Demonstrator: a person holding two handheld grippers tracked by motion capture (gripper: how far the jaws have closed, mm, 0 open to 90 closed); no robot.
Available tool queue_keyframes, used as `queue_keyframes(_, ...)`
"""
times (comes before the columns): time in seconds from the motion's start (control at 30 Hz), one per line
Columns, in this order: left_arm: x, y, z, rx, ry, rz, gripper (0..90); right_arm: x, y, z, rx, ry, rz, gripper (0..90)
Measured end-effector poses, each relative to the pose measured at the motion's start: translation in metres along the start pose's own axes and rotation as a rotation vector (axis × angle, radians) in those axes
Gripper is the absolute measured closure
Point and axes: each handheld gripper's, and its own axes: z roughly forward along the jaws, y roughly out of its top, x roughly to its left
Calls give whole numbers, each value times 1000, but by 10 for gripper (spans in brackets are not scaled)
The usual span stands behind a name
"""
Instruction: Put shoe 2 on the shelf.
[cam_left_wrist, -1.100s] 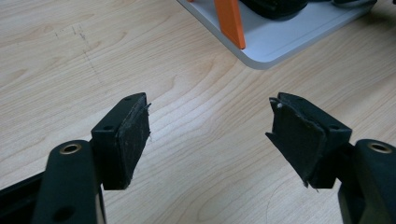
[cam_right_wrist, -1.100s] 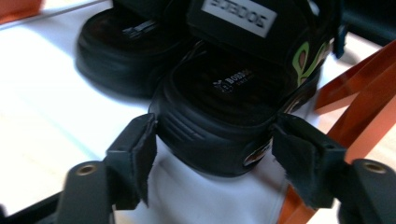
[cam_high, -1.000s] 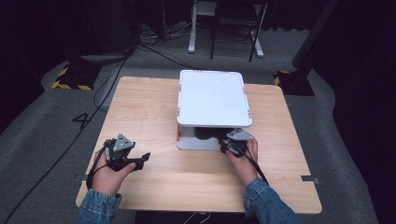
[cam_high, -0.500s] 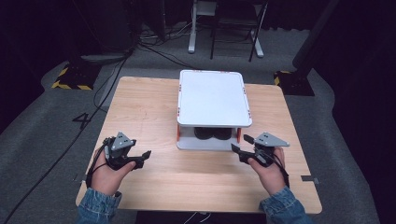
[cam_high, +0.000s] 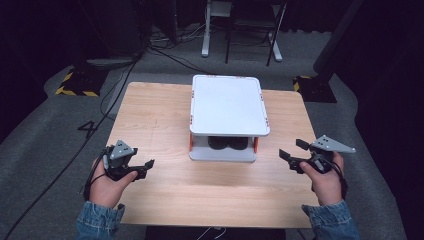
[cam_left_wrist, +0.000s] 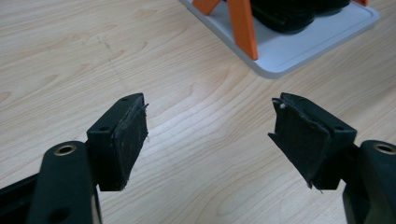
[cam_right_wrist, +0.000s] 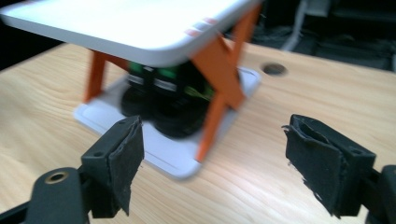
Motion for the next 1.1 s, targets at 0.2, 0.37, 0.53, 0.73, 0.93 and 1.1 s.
queue_keyframes(0.2,13,-6,-1,31,38,9,209,-29,-11,-9,69,-86,56,187)
queue_keyframes(0.37,27,-15,0,60,75,-14,188,-51,-24,-9,108,-139,93,157)
queue_keyframes(0.53,36,-21,3,83,101,-14,183,-62,-34,-3,156,-150,114,157)
queue_keyframes(0.73,43,-29,10,119,125,-3,174,-72,-53,18,269,-131,120,158)
queue_keyframes(0.93,49,-37,18,176,141,31,175,-78,-68,34,328,-96,127,164)
queue_keyframes(1.1,51,-41,23,182,136,30,176,-78,-78,47,363,-103,79,173)
